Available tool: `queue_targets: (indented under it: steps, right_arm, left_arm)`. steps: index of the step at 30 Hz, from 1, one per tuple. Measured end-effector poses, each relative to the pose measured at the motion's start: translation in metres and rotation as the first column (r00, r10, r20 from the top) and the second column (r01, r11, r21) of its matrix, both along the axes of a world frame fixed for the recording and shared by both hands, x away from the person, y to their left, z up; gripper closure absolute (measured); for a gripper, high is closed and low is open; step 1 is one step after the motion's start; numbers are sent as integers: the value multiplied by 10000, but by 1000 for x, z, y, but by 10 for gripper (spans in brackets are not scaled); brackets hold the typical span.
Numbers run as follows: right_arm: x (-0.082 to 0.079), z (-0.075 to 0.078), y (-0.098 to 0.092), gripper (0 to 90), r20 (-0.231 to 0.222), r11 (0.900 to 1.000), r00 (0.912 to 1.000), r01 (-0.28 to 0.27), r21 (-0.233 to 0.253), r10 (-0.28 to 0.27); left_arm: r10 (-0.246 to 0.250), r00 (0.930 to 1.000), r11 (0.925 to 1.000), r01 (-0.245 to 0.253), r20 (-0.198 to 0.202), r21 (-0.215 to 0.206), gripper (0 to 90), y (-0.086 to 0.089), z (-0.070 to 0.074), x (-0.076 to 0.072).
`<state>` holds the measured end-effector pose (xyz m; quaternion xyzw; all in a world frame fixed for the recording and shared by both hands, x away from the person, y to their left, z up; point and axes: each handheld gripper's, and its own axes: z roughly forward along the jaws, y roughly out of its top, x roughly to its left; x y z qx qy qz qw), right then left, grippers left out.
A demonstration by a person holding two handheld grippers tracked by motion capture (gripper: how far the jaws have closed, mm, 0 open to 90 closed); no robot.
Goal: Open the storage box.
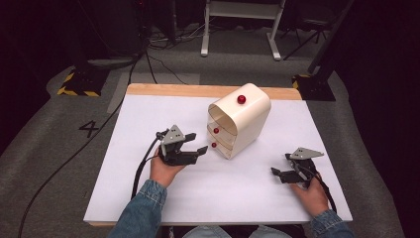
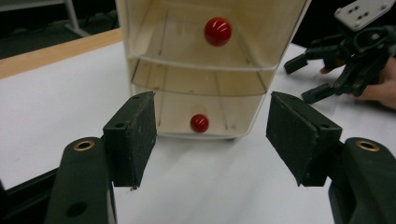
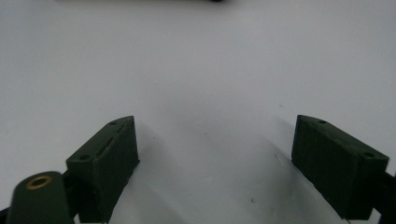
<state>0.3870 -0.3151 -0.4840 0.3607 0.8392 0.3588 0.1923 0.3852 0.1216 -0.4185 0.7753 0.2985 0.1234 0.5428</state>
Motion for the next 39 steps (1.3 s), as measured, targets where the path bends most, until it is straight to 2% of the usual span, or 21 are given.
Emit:
queue_targets:
  steps: [2,5,8,9,12,18,20,22,27,30,32,34,39]
  right_arm:
    - [0,0,0,148,10,10000,10000,-1,-8,1]
    - [0,0,0,148,6,10000,10000,-2,-6,2]
    - [0,0,0,148,-1,10000,10000,-4,2,4]
    - [0,0,0,148,-1,10000,10000,-4,2,4]
    - [0,0,0,148,2,10000,10000,-2,-2,2]
    - [0,0,0,148,-5,10000,10000,-6,3,6]
    - [0,0,0,148,-4,10000,10000,0,-3,0]
    - [0,0,0,148,-2,10000,10000,-2,2,2]
    - [0,0,0,148,9,10000,10000,-2,-7,2]
    - [0,0,0,148,33,10000,10000,-6,-30,6]
    - [0,0,0,148,29,10000,10000,-5,-18,5]
    - [0,0,0,148,34,10000,10000,-2,-21,2]
    - [0,0,0,148,50,10000,10000,-13,-35,13]
  left_arm:
    - [-158,9999,9998,158,34,-152,336,-5,-2,1]
    - [-267,9996,9996,268,86,-76,341,-10,-6,1]
    - [-210,9997,9993,207,98,317,350,-20,-14,4]
    - [-210,9997,9993,207,98,317,352,-20,-14,4]
    - [-230,9997,9992,234,-105,326,359,-27,-22,7]
    - [-211,9992,9964,238,-333,808,375,-41,-37,11]
    - [-118,9993,9965,146,-355,817,380,-42,-38,13]
    - [66,9979,9979,-24,-640,655,390,-43,-43,18]
    - [312,9964,9983,-272,-786,518,475,-47,-49,24]
    - [448,9948,9976,-398,-916,558,558,-48,-51,27]
    - [518,9937,9971,-459,-996,606,649,-47,-51,27]
    - [596,9938,9959,-528,-940,734,714,-46,-50,27]
    - [634,9936,9950,-556,-937,829,732,-46,-49,27]
